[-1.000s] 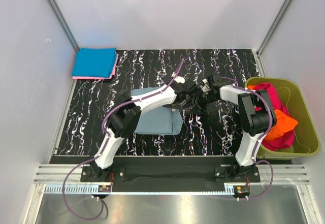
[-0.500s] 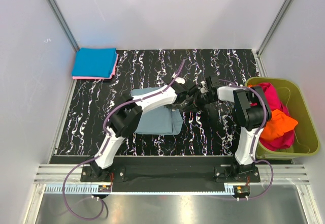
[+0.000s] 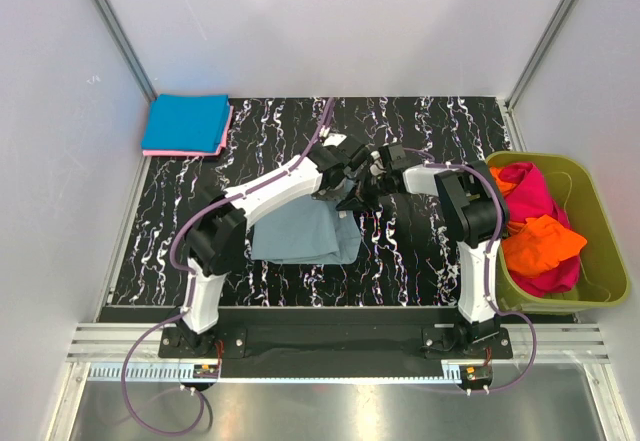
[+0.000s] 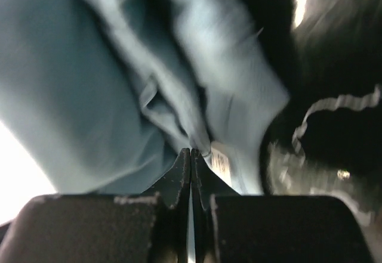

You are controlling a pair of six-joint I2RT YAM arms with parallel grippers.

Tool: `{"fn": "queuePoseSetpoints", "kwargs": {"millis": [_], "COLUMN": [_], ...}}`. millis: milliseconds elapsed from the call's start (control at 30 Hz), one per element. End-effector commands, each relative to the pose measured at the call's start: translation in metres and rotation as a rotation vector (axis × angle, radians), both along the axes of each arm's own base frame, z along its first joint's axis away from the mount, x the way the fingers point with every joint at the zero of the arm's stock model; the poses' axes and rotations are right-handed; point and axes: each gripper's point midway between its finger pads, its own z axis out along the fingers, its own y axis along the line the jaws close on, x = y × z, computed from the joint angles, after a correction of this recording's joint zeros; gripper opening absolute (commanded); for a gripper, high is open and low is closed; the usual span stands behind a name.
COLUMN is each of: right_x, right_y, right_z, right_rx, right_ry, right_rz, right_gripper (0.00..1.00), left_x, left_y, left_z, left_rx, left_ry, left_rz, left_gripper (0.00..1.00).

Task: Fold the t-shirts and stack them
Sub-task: Fold the tshirt

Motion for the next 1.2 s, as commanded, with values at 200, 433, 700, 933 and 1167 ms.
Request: {"fn": "queuePoseSetpoints", "kwargs": {"millis": [200, 433, 700, 933, 1167], "right_x": [0.004, -0.002, -0.002, -0.003, -0.004], "right_y": [0.001, -0.008, -0.009, -0.009, -0.008], "right_z": [-0.039, -0.05, -0.05, -0.052, -0.052], "right_rx": [-0.105, -0.173, -0.189, -0.187, -0.18], "right_ry": [0.003, 0.0, 0.012, 0.023, 0.029], "right_rz": [-0.056, -0.067, -0.072, -0.072, -0.069], "right_gripper": [0.0, 0.0, 0.0, 0.0, 0.0], "left_x": [0.0, -0.002, -0.004, -0.002, -0.001], "left_y": [-0.007, -0.017, -0.031, -0.045, -0.052], "left_z": [0.034, 0.047, 0.044, 0.039, 0.023], "left_rx": [-0.101, -0.164, -0.21, -0.234, -0.223], "left_ry": [-0.06, -0.057, -0.024, 0.002, 0.033], "left_rz": [-0.05, -0.077, -0.082, -0.094, -0.112], "left_gripper": [0.0, 0.0, 0.0, 0.0, 0.0]}}
